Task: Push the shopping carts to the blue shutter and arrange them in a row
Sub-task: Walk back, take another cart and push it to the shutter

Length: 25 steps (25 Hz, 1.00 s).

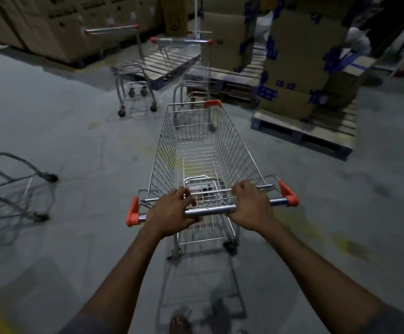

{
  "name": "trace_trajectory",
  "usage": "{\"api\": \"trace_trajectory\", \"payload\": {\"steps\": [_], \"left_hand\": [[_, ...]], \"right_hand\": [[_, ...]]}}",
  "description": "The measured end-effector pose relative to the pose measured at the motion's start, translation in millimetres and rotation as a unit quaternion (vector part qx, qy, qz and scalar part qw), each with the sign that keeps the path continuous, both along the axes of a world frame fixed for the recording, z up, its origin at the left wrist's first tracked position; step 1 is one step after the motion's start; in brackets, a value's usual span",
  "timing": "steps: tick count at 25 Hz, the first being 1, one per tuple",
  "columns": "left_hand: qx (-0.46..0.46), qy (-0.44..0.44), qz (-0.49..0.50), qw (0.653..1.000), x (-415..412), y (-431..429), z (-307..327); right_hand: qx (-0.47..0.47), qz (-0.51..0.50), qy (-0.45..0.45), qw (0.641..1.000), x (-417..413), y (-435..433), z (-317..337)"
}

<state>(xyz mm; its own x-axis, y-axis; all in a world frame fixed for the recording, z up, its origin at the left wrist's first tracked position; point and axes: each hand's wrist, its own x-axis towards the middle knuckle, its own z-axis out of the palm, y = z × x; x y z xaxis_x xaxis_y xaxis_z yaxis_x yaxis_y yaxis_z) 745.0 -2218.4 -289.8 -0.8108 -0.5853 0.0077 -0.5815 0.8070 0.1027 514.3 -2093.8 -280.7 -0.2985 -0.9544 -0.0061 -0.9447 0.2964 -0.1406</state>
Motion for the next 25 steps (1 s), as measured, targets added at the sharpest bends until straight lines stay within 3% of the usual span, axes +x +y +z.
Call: {"api": "trace_trajectory", "payload": {"steps": [7,12,25], "left_hand": [[-0.078,-0.064,0.004,0.995,-57.5,26.1,3.0],[-0.102,-0.060,-0.079,0.990,-91.1,26.6,0.4],[-0.013,-0.068,-0.273,0.959,-201.0,21.7,5.5]], "right_hand": [[0.060,-0.126,0.063,0.988,-20.5,44.9,-11.4],[-0.038,-0.179,0.077,0.980,-33.5,77.6,-23.7],[-0.053,-0.357,0.040,0.932,-45.0,144.1,-14.9]]}}
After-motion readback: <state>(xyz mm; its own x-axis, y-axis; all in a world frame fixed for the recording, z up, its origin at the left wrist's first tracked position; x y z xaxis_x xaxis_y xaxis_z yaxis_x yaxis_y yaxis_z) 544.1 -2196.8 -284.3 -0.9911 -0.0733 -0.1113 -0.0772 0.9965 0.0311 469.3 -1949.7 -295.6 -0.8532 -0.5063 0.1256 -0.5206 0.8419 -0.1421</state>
